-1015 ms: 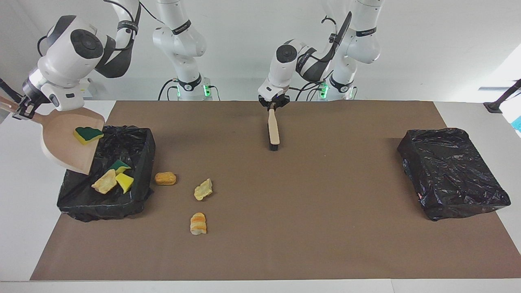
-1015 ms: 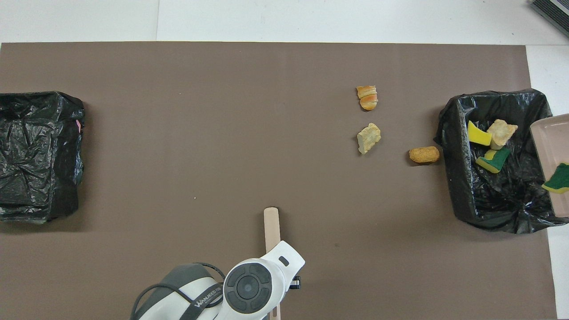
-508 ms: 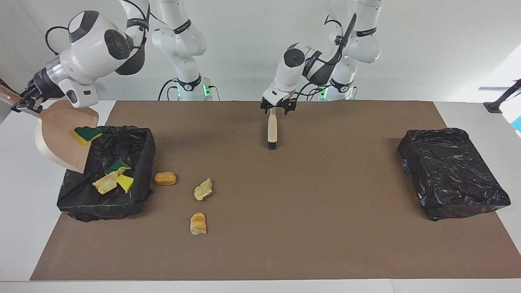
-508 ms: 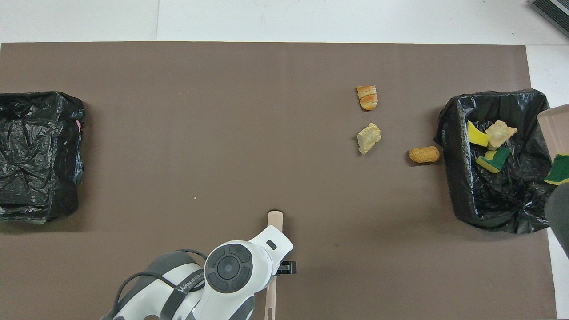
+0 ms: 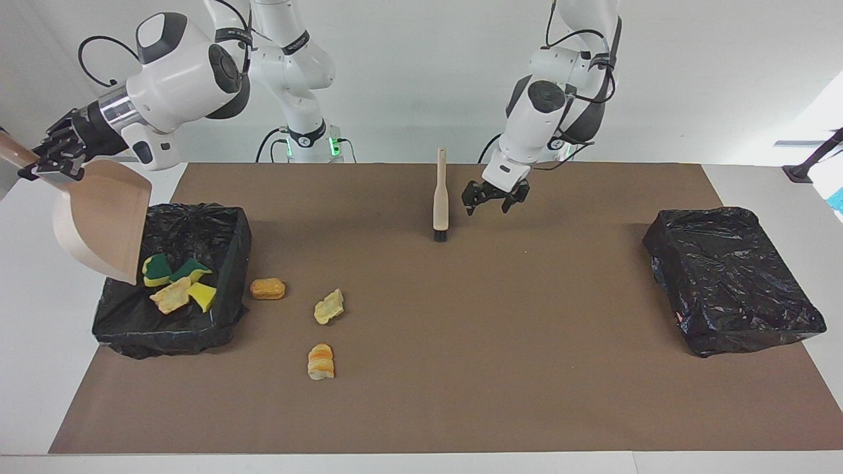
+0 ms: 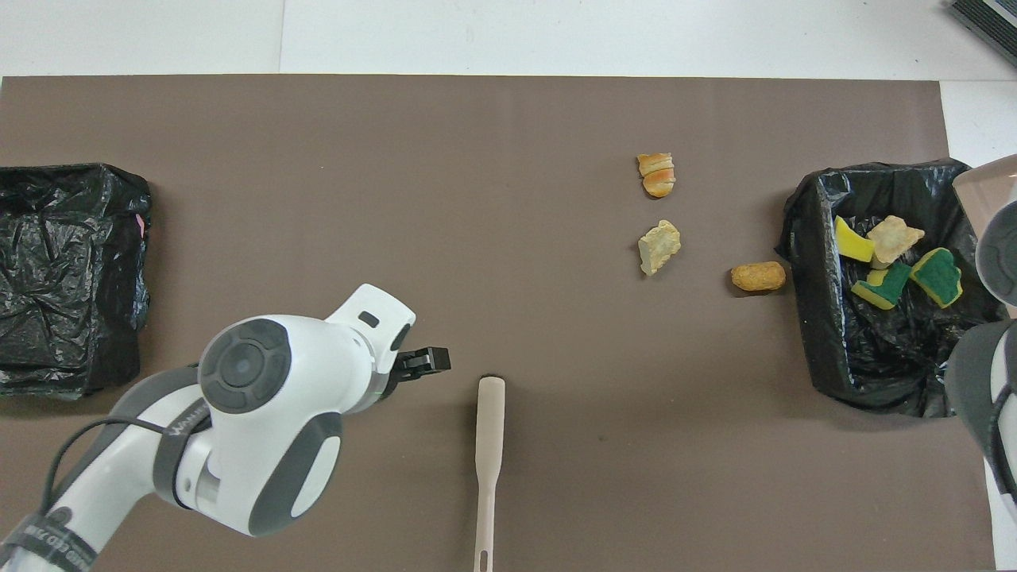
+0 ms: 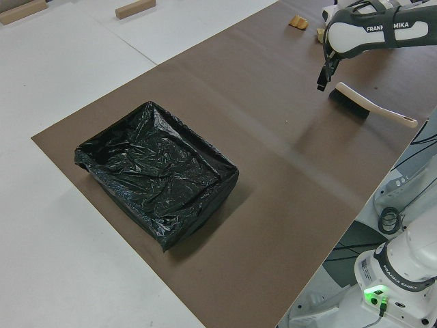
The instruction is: Sweep and dump trash in bin
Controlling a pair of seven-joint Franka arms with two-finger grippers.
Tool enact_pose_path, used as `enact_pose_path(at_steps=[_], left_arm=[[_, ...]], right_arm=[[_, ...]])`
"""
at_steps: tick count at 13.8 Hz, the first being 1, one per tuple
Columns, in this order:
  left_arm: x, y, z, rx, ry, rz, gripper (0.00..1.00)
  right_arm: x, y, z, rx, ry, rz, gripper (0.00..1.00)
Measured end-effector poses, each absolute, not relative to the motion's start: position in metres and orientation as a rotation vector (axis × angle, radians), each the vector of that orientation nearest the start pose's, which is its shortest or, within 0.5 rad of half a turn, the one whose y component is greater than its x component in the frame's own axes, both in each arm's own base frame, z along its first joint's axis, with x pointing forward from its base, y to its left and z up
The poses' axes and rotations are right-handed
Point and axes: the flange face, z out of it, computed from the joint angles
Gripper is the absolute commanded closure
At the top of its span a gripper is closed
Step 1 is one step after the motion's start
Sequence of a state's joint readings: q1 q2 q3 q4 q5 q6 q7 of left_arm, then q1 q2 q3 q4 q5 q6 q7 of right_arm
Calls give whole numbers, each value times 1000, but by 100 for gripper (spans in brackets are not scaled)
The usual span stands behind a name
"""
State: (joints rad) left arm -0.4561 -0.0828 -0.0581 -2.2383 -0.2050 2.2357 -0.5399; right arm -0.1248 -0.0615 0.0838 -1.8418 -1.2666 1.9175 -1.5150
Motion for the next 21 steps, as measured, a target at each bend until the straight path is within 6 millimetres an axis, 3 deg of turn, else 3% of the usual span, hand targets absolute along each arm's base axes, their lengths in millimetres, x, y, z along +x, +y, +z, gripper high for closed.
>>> enact_pose_path(at_steps=[3,8,10,13,16,18,21], left_arm=[[483,-191,420,-3309,-206,-1,0],[507,-77,429,-3279,-25,-3,0],[515,-47,460,-3247,49,45,0],[519,-28,546,-3234,77,96,0],[507,-30,622,-3231,109,100,0],[506,-30,640,-3218,115,71,0],[515,-27,625,-3165,119,113,0]], right_arm=[[561,-82,602,1462,1739,-702,100],[548,-64,570,2044,1776,-413,100],[544,-40,553,2248,1658,-356,100],[546,51,514,2461,1409,-272,100],[549,145,470,2675,1116,-156,100],[548,189,452,2824,863,-79,100],[544,263,436,2935,499,-28,100]])
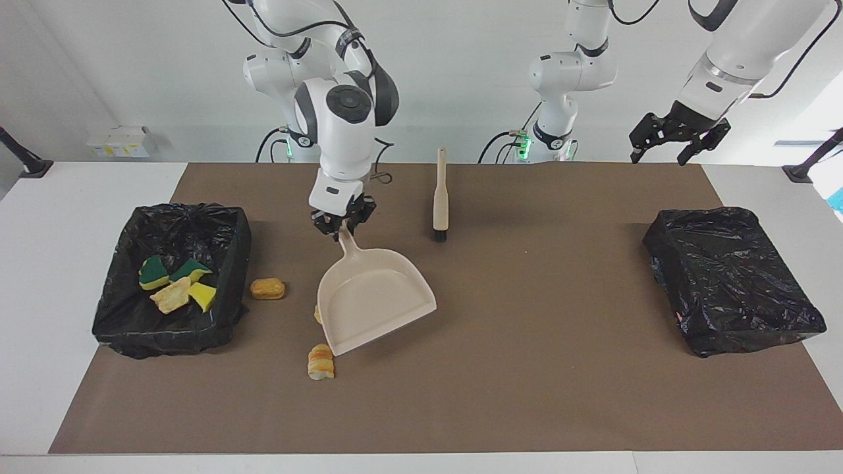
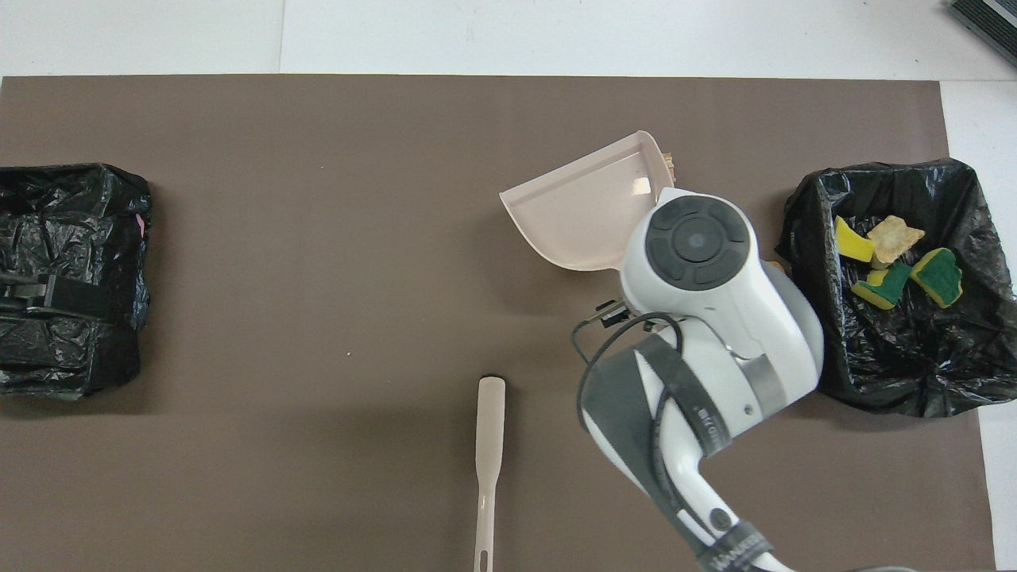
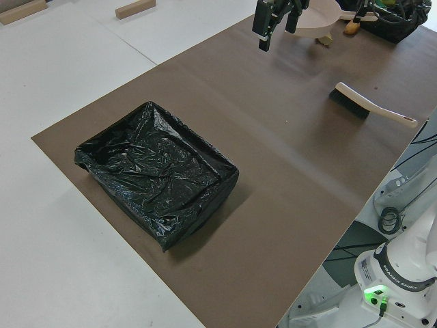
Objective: Sweep and dump trash in bin
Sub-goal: 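Set the dustpan back on the table center with the right gripper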
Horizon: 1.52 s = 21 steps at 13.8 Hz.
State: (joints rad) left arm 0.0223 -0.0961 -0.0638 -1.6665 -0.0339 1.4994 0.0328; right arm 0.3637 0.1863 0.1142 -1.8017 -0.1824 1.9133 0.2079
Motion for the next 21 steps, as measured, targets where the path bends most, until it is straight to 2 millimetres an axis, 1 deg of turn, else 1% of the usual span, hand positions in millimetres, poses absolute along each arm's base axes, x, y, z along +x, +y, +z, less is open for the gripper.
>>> enact_pose_path(at_steps=[1,2,5,6,7,8,9,11,13,14,15,18,19,21], left_arm=[[518,-27,621,-3162,119,124,0],[519,-27,620,-3162,119,124,0],[520,-28,626,-3163,113,95,0],[520,-29,631,-3164,117,75,0],[520,-31,635,-3165,120,60,0],[519,-32,639,-3166,124,48,0],[519,-33,642,-3166,127,37,0],[519,-34,646,-3167,128,22,0],[519,-35,647,-3174,114,19,0],[519,-35,647,-3180,97,20,0],[519,-36,647,-3184,81,20,0],[519,-34,648,-3186,70,17,0],[518,-32,649,-3187,58,16,0],[518,-26,649,-3188,40,15,0]], right_arm=[[545,293,427,-3274,-431,19,100],[548,316,415,-3284,-323,15,100],[566,381,372,-3277,-135,-4,100],[575,396,361,-3269,-92,-13,100],[583,406,352,-3262,-66,-19,100],[590,412,344,-3258,-56,-22,98],[594,414,339,-3256,-50,-22,1],[597,414,342,-3252,-42,-33,0],[601,411,352,-3247,-29,-50,0],[603,408,361,-3245,-18,-60,0],[604,404,375,-3243,-6,-69,0],[596,390,424,-3240,28,-72,0],[595,382,434,-3217,55,-55,0],[596,365,448,-3177,80,-22,0]])
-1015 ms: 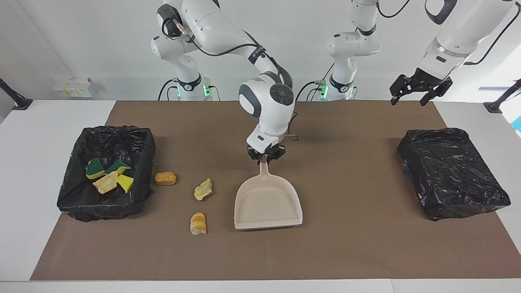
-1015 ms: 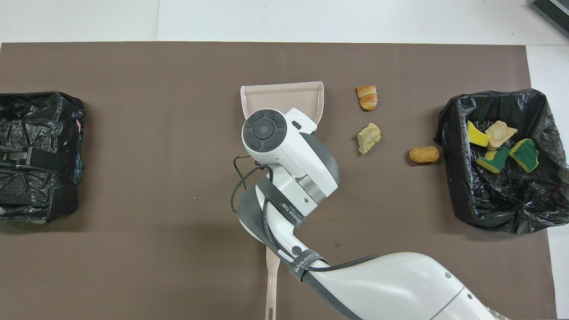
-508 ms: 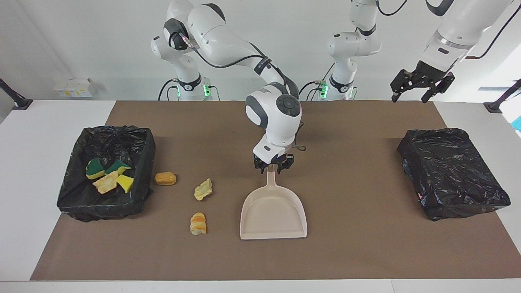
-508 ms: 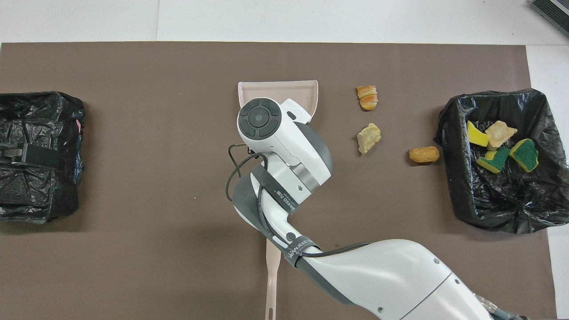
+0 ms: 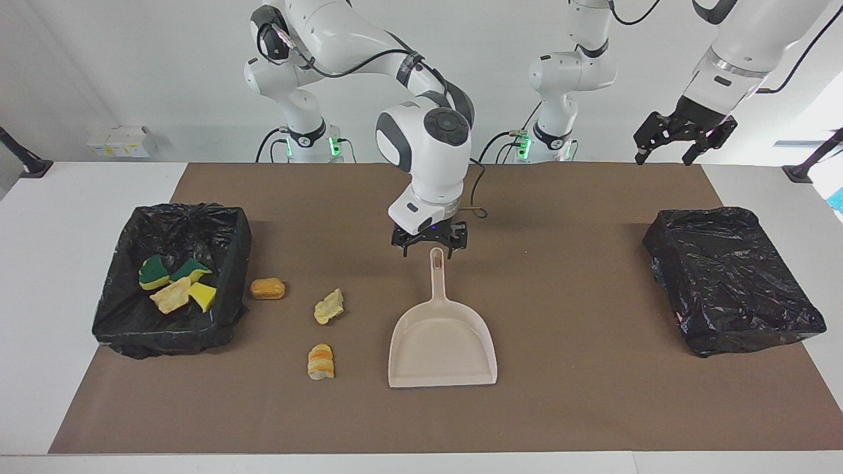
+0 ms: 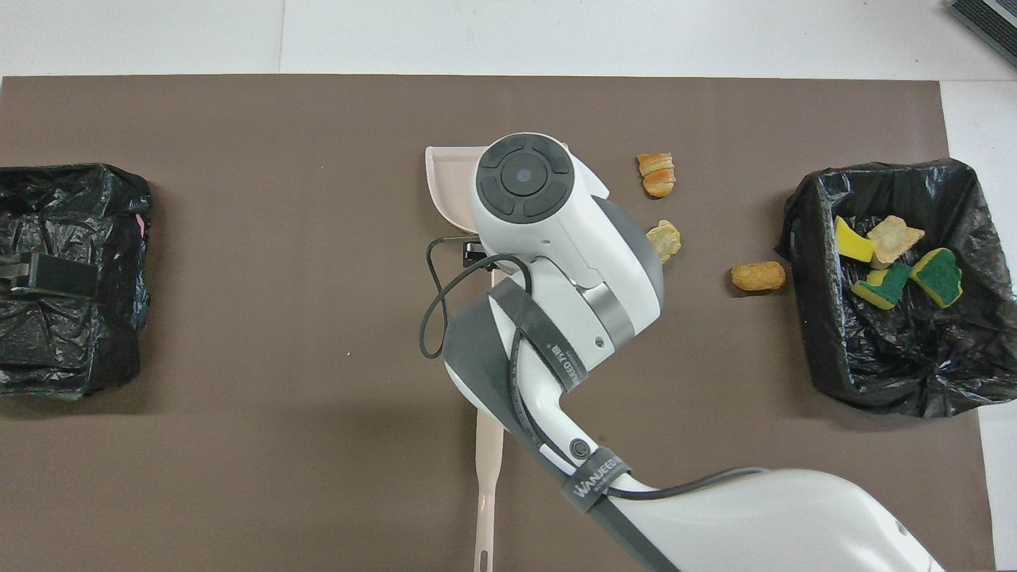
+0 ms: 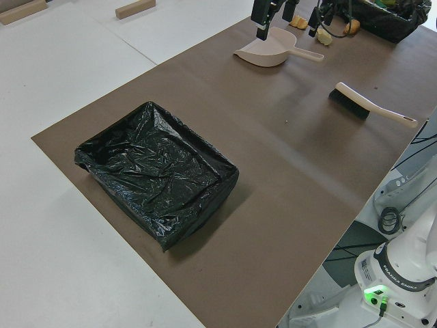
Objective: Sweep and dump trash in bin
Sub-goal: 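Set the dustpan back on the table center with the right gripper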
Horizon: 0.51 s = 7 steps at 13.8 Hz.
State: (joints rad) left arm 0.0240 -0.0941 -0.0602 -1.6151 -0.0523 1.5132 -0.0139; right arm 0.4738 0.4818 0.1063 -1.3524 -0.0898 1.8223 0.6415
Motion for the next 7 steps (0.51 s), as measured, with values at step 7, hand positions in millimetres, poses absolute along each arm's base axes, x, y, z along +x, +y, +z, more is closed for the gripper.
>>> enact_pose_path(at_steps=[7], left_arm=[[518,-25,649,-3188,33,14,0]], right_arm=[[543,356,482,-3087,233,55,0]])
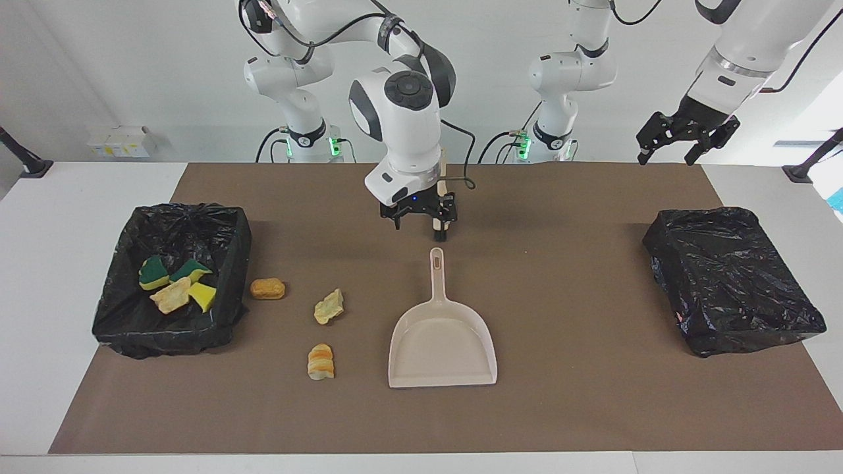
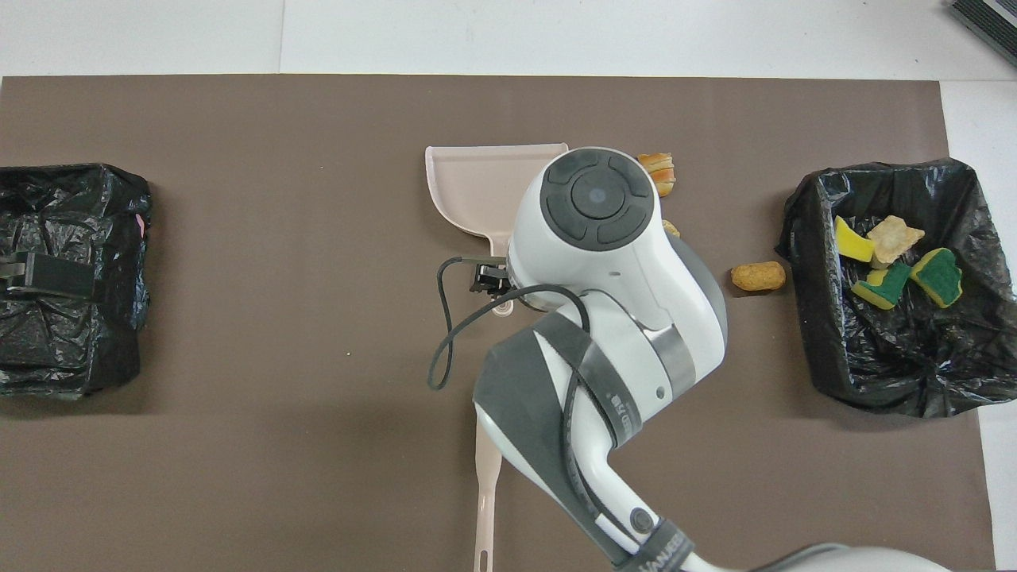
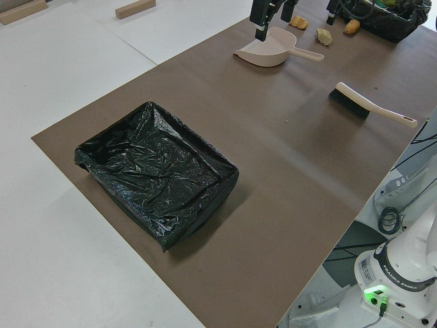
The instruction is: Sweep and dump trash in bin
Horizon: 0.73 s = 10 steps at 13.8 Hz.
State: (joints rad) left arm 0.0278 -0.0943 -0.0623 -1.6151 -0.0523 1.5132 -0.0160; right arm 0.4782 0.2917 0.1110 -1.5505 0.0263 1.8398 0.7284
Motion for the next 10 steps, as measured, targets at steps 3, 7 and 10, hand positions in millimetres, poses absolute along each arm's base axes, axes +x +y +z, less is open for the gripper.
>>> enact_pose_path(at_steps=[3,7,10], left_arm=[[519,-24,649,-3188,30,14,0],[519,-24,649,-3188,29,14,0],[519,-24,649,-3188,29,14,0]], right_arm=[[498,377,464,-3060,251,38,0],[419,401,444,-3031,292,68,0],[362,412,415,-3049,316,80,1]])
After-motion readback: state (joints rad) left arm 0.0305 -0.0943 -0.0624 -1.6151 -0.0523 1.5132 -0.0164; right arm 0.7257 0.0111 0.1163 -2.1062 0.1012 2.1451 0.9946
